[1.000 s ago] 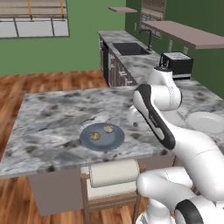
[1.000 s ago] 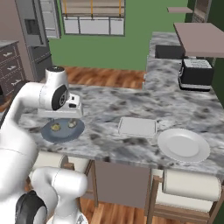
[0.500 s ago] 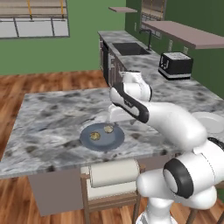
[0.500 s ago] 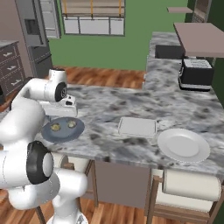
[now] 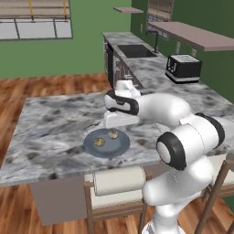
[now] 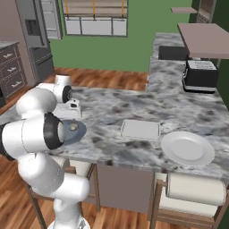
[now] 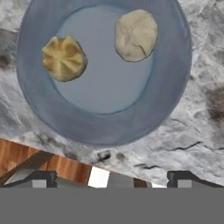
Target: Place two dumplings into each of the tupperware containers and then place the containers in the fridge.
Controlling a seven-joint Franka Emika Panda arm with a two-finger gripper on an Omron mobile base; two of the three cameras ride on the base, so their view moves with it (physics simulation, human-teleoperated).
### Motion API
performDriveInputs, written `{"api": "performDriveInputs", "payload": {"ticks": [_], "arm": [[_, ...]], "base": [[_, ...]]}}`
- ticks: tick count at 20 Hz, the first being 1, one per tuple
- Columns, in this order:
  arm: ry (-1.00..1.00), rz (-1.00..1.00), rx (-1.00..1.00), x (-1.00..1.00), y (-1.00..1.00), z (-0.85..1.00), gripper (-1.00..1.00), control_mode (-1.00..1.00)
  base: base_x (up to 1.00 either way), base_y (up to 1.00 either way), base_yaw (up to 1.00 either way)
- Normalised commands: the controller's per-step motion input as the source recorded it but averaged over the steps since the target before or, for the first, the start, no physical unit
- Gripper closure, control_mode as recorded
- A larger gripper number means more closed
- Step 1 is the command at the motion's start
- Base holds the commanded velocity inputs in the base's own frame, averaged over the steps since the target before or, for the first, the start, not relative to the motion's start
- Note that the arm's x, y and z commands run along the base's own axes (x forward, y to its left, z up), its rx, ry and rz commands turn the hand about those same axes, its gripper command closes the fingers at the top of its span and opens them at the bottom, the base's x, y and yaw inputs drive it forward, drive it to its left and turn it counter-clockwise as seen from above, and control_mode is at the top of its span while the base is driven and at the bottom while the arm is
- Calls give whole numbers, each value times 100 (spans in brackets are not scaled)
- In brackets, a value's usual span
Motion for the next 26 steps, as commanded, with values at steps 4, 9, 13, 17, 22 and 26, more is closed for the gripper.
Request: {"api": "performDriveInputs", "payload": {"ticks": [4,9,13,17,22,26], "arm": [[0,0,-1,63,0,-64,-100,-100],[-8,0,0,64,1,-56,-100,-100],[-3,0,0,31,4,-22,-100,-100],[0,0,0,30,10,-19,-100,-100],[0,0,0,19,0,-16,-100,-100],[0,0,0,19,2,-32,-100,-100]], "base": [[0,0,0],[0,0,0],[0,0,0],[0,0,0],[0,0,0],[0,0,0]]}}
